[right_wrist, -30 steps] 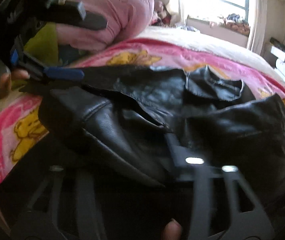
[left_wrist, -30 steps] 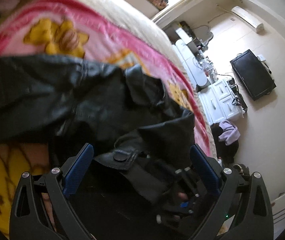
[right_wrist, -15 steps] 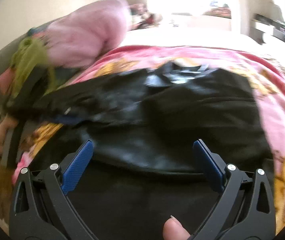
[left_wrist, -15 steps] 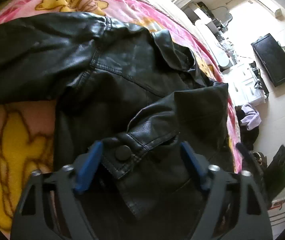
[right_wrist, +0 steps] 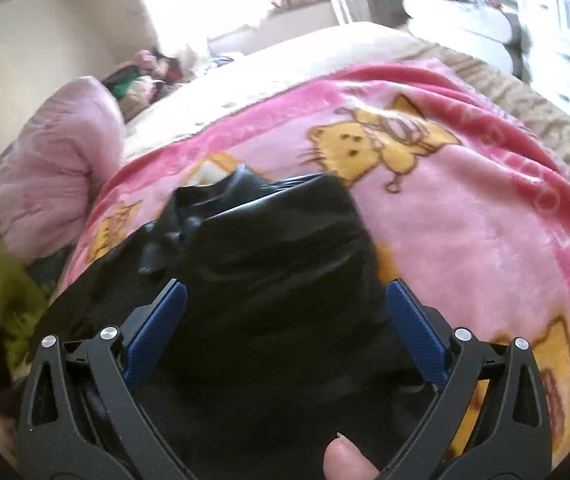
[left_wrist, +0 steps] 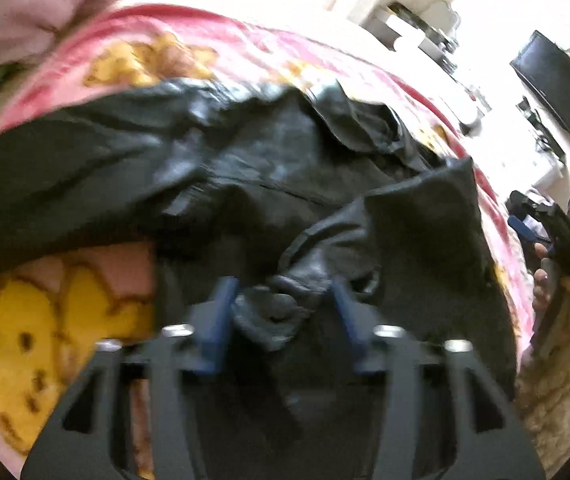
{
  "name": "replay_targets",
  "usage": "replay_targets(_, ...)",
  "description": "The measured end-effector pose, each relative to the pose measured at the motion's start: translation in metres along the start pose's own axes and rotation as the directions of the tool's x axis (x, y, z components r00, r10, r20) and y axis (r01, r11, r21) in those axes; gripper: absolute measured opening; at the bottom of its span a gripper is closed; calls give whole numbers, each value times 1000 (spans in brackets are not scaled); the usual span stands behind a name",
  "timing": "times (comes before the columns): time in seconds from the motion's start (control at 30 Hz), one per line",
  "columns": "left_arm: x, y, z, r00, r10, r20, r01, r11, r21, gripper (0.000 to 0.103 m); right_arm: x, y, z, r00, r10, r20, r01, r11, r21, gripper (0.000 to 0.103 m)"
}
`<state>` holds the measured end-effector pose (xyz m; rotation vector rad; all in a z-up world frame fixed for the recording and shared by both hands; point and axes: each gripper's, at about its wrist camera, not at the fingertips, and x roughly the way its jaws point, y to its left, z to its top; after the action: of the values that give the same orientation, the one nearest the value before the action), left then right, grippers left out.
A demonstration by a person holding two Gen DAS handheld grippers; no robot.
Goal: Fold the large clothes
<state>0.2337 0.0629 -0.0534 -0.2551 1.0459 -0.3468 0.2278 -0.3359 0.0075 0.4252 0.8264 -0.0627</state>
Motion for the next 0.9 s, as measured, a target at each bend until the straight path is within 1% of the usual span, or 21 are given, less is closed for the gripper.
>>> replay_targets(0.03,-5,4,-2,1000,0,13,0,1000,-13,81,4,-2,2,1000,-14,-8,14,1000,1,94)
replay_targets(0.07,-9,11,-5,1000,-16,16,17,999,-50,81,7,-3,3,1000,-26,-14,26,1000,-1,94)
replay_targets(0.1,-10,16,-7,999,-43,6,44,996,-79,81,9,-3,4,999,-33,-16,33,999,-1,94)
replay_targets(0.17,-1,25,-15,992,-120,-44,111,978,-174,82,12,-3,4,999,-32,-16,32,999,-3,94)
replay_targets(0.2,5,24,-18,987,-149,-62,135,971,-198,82,13,-3,4,999,-32,-11,32,999,2,94)
replay_targets(0.23,10,21,-20,984,-161,-71,143,968,-208,82,13,-3,3,1000,-28,-5,28,1000,6,94)
replay_targets(0.3,25,12,-23,984,-158,-84,136,965,-222,73,11,-4,3,1000,-21,8,21,1000,14,94)
replay_targets(0.33,29,8,-23,985,-147,-86,126,969,-212,52,9,-5,3,1000,-19,13,19,1000,15,94)
replay_targets(0.37,35,2,-22,990,-115,-86,97,976,-195,31,7,-6,3,1000,-18,16,18,1000,16,94)
replay_targets(0.4,38,-2,-21,990,-112,-79,95,976,-194,25,5,-7,5,1000,-18,20,18,1000,16,94)
replay_targets(0.43,39,-5,-19,989,-132,-66,117,974,-194,7,3,-8,6,1000,-16,23,15,1000,13,94)
replay_targets(0.47,37,-10,-14,987,-156,-43,146,973,-179,5,1,-9,7,1000,-15,25,15,1000,11,94)
replay_targets(0.53,23,-23,-3,991,-136,13,136,985,-104,5,-3,-14,13,999,-21,39,21,1000,14,92)
replay_targets(0.6,-4,-42,16,988,-116,98,117,993,3,4,-5,-21,20,999,-26,47,24,999,33,90)
replay_targets(0.63,-16,-47,23,985,-112,133,108,994,36,4,-3,-26,26,998,-26,49,23,998,55,90)
replay_targets(0.67,-33,-55,33,976,-101,191,85,993,86,4,0,-29,30,999,-19,45,16,998,66,89)
replay_targets(0.73,-52,-65,44,960,-89,265,50,988,148,4,16,-37,41,1000,-2,9,1,995,99,88)
replay_targets(0.77,-57,-66,48,954,-94,283,47,985,169,4,27,-39,44,1000,8,-17,-7,994,107,86)
replay_targets(0.8,-57,-64,50,954,-100,283,52,983,174,4,38,-41,46,999,9,-40,-4,993,115,85)
replay_targets(0.87,-45,-52,50,959,-105,265,67,987,146,4,59,-43,46,996,-2,-89,13,992,126,76)
replay_targets(0.9,-40,-47,48,961,-103,255,71,988,135,4,69,-45,45,994,5,-111,11,990,137,76)
